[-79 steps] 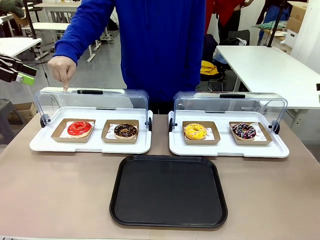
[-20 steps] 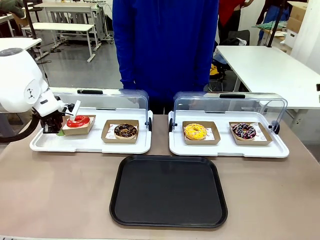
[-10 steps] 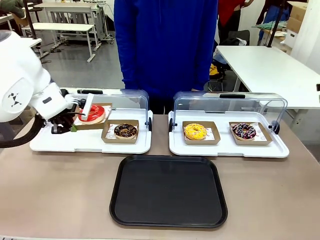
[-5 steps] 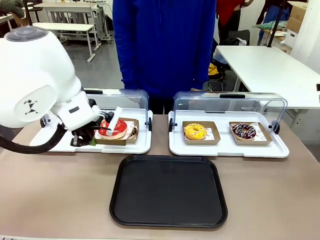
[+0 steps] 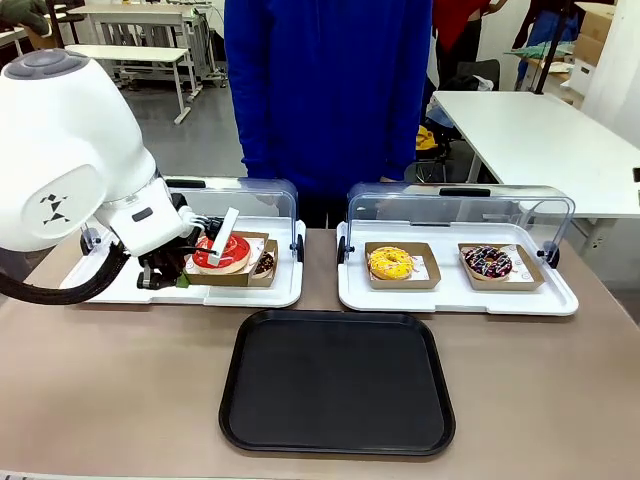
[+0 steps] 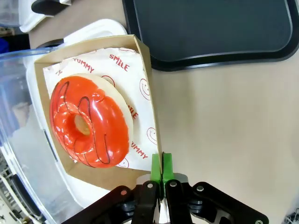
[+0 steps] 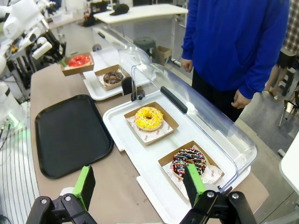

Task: Move the first donut from the left to the tray.
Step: Pick up the Paper togo box containing the Donut indicated by the person and place it on the Handle tray.

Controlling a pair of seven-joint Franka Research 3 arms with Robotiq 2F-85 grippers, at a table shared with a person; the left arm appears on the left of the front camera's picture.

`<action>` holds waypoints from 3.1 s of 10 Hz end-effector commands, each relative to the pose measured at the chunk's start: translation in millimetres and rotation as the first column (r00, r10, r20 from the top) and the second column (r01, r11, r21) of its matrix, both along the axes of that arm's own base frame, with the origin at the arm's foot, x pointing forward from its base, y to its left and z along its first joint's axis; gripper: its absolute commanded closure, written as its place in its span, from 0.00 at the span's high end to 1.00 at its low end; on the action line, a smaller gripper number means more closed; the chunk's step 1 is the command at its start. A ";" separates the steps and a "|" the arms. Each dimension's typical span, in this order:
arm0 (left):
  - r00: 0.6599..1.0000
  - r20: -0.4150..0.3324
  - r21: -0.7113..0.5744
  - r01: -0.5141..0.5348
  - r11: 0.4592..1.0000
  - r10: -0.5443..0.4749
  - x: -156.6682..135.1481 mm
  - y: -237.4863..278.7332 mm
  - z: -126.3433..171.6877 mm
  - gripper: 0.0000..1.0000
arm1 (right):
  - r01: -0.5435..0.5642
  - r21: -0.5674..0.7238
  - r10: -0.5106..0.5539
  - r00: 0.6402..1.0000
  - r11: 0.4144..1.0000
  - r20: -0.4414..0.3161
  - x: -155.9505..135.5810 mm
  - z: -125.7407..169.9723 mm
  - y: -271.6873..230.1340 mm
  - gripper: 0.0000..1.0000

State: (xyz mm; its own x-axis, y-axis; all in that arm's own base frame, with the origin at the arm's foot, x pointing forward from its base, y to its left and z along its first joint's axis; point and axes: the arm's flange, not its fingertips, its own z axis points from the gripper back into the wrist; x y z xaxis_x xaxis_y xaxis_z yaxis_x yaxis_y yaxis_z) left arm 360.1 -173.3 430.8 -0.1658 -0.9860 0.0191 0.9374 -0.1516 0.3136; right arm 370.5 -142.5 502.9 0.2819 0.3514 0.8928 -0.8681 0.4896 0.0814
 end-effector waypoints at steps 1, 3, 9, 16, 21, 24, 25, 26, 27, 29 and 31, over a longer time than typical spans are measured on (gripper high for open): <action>0.999 -0.011 0.042 -0.044 0.998 0.045 -16.9 -23.5 -6.6 0.01 | -0.008 0.014 0.008 0.999 1.000 0.037 3.4 1.5 0.4 1.00; 0.996 -0.039 -0.016 -0.082 0.996 0.081 -48.9 -68.4 -15.2 0.01 | -0.008 0.014 0.008 0.999 1.000 0.037 3.4 1.5 0.4 1.00; 0.995 0.029 -0.014 -0.097 0.995 0.097 -145.4 -173.2 -39.3 0.01 | -0.008 0.014 0.008 0.999 1.000 0.037 3.4 1.5 0.4 1.00; 0.990 0.083 0.012 -0.119 0.993 0.118 -127.5 -208.9 -80.6 0.01 | -0.008 0.014 0.008 0.999 1.000 0.037 3.4 1.5 0.4 1.00; 0.988 0.068 0.044 -0.144 0.989 0.141 -121.6 -220.8 -109.5 0.01 | -0.008 0.014 0.008 0.999 1.000 0.037 3.4 1.5 0.4 1.00; 0.989 0.037 0.073 -0.146 0.987 0.144 -121.3 -228.1 -121.4 0.01 | -0.008 0.014 0.008 0.999 1.000 0.037 3.4 1.5 0.4 1.00; 0.990 0.031 0.077 -0.143 0.987 0.141 -121.0 -230.2 -123.8 0.01 | -0.008 0.014 0.008 0.999 1.000 0.037 3.4 1.5 0.4 1.00; 0.990 0.026 0.077 -0.142 0.987 0.140 -121.1 -231.3 -125.1 0.01 | -0.008 0.014 0.008 0.999 1.000 0.037 3.4 1.5 0.4 1.00; 0.989 0.027 0.077 -0.147 0.986 0.145 -120.4 -231.2 -124.9 0.01 | -0.008 0.014 0.008 0.999 1.000 0.037 3.4 1.5 0.4 1.00; 0.986 -0.012 0.083 -0.163 0.983 0.165 -119.2 -230.5 -123.2 0.58 | -0.008 0.014 0.008 0.999 1.000 0.037 3.4 1.5 0.4 1.00; 0.986 -0.021 0.080 -0.164 0.983 0.166 -120.5 -224.5 -112.2 1.00 | -0.008 0.014 0.008 0.999 1.000 0.037 3.4 1.5 0.4 1.00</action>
